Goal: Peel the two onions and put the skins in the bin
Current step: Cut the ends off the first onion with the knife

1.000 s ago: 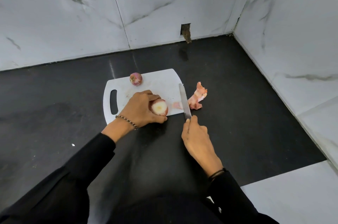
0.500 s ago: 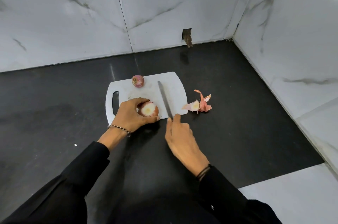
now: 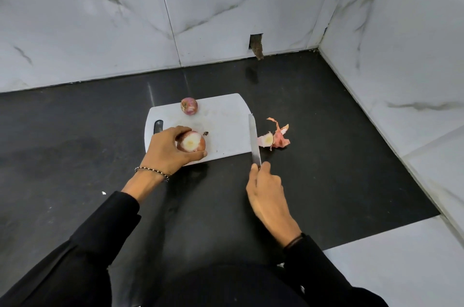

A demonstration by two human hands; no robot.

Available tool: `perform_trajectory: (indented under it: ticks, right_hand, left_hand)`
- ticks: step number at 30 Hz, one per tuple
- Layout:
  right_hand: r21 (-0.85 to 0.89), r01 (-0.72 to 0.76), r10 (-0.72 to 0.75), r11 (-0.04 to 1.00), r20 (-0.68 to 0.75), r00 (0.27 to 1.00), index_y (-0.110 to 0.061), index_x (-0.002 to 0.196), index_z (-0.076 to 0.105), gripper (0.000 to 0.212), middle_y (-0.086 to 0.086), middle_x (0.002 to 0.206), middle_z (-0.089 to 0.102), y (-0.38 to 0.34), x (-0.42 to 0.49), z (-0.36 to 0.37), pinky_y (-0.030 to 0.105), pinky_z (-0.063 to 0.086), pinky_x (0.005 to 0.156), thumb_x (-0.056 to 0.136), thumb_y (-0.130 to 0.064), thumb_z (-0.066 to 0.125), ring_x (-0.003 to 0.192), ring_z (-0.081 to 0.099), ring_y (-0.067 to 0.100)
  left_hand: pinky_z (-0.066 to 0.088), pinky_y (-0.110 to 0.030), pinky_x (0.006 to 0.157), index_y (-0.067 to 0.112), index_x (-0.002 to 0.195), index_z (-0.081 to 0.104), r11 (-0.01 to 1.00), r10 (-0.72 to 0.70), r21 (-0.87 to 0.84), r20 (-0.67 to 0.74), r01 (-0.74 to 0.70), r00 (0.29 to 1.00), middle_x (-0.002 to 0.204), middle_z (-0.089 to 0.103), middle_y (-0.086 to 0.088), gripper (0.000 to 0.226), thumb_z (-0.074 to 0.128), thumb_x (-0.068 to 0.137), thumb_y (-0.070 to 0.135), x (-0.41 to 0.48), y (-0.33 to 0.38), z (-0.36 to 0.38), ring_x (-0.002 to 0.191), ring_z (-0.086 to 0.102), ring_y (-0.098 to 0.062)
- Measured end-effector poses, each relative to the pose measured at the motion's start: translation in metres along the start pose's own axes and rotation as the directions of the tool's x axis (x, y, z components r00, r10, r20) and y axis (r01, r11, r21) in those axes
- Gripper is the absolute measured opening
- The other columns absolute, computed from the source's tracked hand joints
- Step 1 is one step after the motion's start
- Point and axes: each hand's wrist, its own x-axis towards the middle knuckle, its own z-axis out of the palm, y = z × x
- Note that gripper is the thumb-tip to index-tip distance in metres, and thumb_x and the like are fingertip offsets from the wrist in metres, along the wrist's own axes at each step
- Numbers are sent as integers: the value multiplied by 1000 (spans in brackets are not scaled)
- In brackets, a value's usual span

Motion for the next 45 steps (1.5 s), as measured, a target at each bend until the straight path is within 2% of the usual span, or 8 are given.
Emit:
perform_trajectory:
  ticks: [4, 11, 20, 23, 28, 35, 39, 45]
  right_hand:
    - [-157, 170, -170, 973, 13, 985, -14, 111, 43, 32, 13, 94, 68, -14, -13, 12, 44, 48, 71, 111, -38, 23, 88, 67, 40]
    - [-355, 376, -378, 856, 67, 923, -14, 126, 47, 35, 7, 88, 70, -47, -12, 51, 37, 34, 62, 112, -35, 23, 81, 69, 33]
    - [-295, 164, -170, 941, 4, 985, -10, 126, 47, 34, 15, 104, 69, -24, 2, 31, 42, 43, 69, 112, -31, 25, 96, 67, 40]
    - [-209, 35, -43, 977, -33, 999, -9, 121, 47, 34, 17, 108, 65, -10, 6, 13, 47, 48, 80, 111, -33, 25, 99, 64, 41]
    - [-56, -123, 115, 991, -139, 984, -9, 109, 45, 29, 18, 106, 61, 20, -3, -10, 45, 45, 78, 110, -33, 27, 95, 61, 39]
    - [-172, -63, 32, 983, -177, 984, -17, 103, 42, 28, 4, 84, 60, 15, -7, -7, 41, 44, 69, 111, -36, 24, 80, 62, 32]
    - [-211, -16, -13, 977, -133, 991, -13, 110, 48, 32, 10, 97, 68, 5, 12, -5, 43, 46, 75, 111, -35, 25, 91, 67, 36]
    - [-136, -99, 80, 986, -138, 987, -11, 128, 47, 39, 13, 106, 65, 13, 34, -19, 44, 47, 79, 110, -39, 26, 96, 63, 35]
  left_hand:
    - [38, -4, 73, 20, 120, 64, 1000, -6, 1, -36, 6, 999, 106, 64, 8, 65, 90, 64, 38, 1, -1, -9, 92, 59, -8]
    - [43, -14, 79, 18, 118, 62, 1000, -5, 13, -50, 5, 999, 106, 63, 5, 63, 90, 64, 36, 1, -4, -21, 93, 59, -11]
    - [43, -16, 81, 18, 119, 62, 1000, 18, -8, 5, -18, 1000, 108, 63, 4, 64, 90, 64, 34, 3, 4, -3, 96, 58, -12]
    - [45, -20, 85, 18, 119, 62, 999, 50, -13, 47, -49, 998, 109, 63, 5, 64, 90, 64, 35, 4, 10, 7, 98, 59, -12]
    - [46, -22, 88, 20, 119, 61, 995, 94, -27, 103, -92, 990, 111, 63, 6, 65, 89, 64, 37, 6, 15, 21, 100, 59, -12]
    - [47, -23, 89, 20, 119, 61, 992, 126, -29, 126, -123, 984, 113, 64, 6, 65, 89, 64, 39, 10, 21, 33, 101, 59, -12]
    - [48, -23, 90, 20, 120, 61, 991, 130, -24, 123, -128, 984, 114, 64, 5, 66, 89, 63, 39, 12, 22, 32, 102, 59, -12]
    - [42, -12, 84, 22, 121, 61, 991, 124, -58, 114, -118, 986, 115, 62, 8, 64, 87, 66, 42, 11, 19, 31, 103, 58, -8]
